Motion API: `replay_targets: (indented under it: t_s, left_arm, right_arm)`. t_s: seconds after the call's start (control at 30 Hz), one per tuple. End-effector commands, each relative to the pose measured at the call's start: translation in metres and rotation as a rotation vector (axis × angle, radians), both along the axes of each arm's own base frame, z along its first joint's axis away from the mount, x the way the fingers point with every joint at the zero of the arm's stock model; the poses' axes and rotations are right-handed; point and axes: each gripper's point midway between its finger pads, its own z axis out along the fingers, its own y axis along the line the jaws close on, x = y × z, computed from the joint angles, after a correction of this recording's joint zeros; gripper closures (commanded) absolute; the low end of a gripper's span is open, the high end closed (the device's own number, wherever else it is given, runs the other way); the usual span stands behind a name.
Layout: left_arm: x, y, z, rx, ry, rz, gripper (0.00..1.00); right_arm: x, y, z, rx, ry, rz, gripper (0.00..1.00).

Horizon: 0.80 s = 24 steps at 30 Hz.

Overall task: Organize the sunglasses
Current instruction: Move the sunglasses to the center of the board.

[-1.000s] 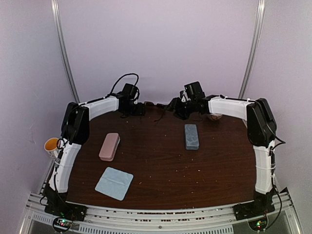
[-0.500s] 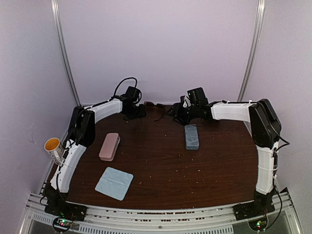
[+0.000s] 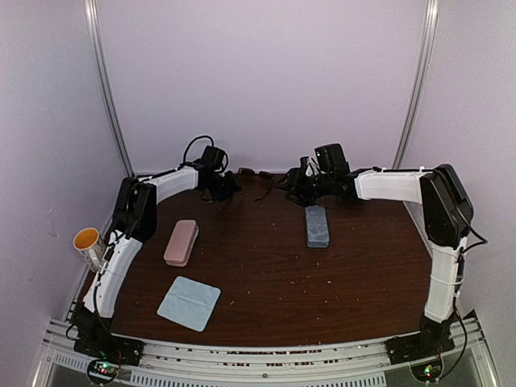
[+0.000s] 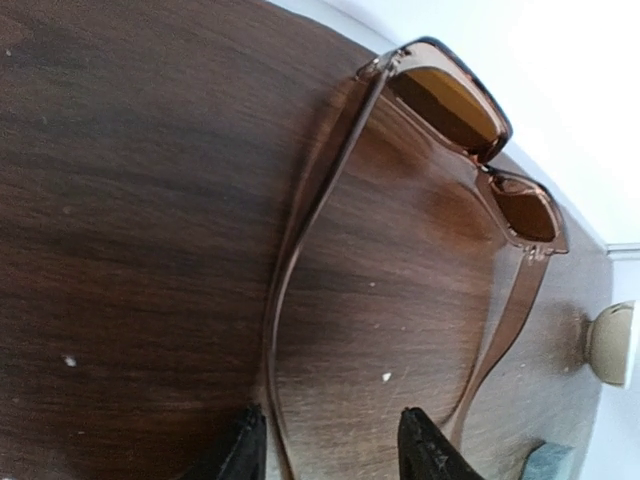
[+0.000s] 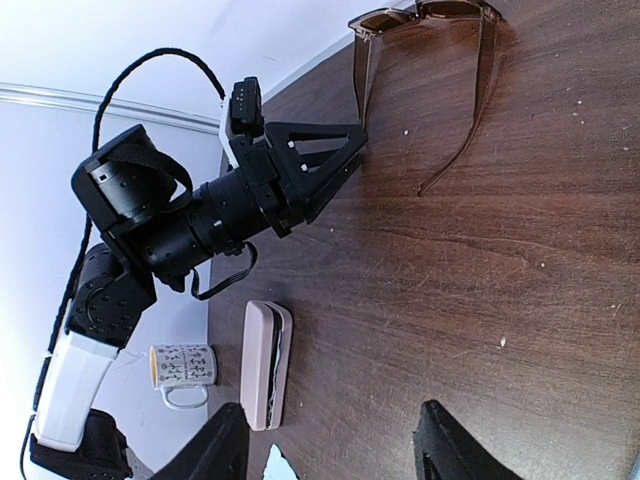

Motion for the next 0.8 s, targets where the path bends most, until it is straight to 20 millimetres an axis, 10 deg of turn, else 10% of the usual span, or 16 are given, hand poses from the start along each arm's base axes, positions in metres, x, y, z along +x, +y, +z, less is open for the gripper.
replay_targets:
  t_s: [0.0,0.77]
  left_arm:
    - [0.001,-0.010,-0.020,-0.155,0.085,0.051,0.55]
    - [-0.002,-0.009,-0.025,-0.206,0.118,0.067,0.94]
  right_arm:
    - [-0.004,-0.002,0.029,0.044,-0.036,0.007,0.43]
    - [-0.003,-0.001,0.037,0.031,-0.034,0.019,0.43]
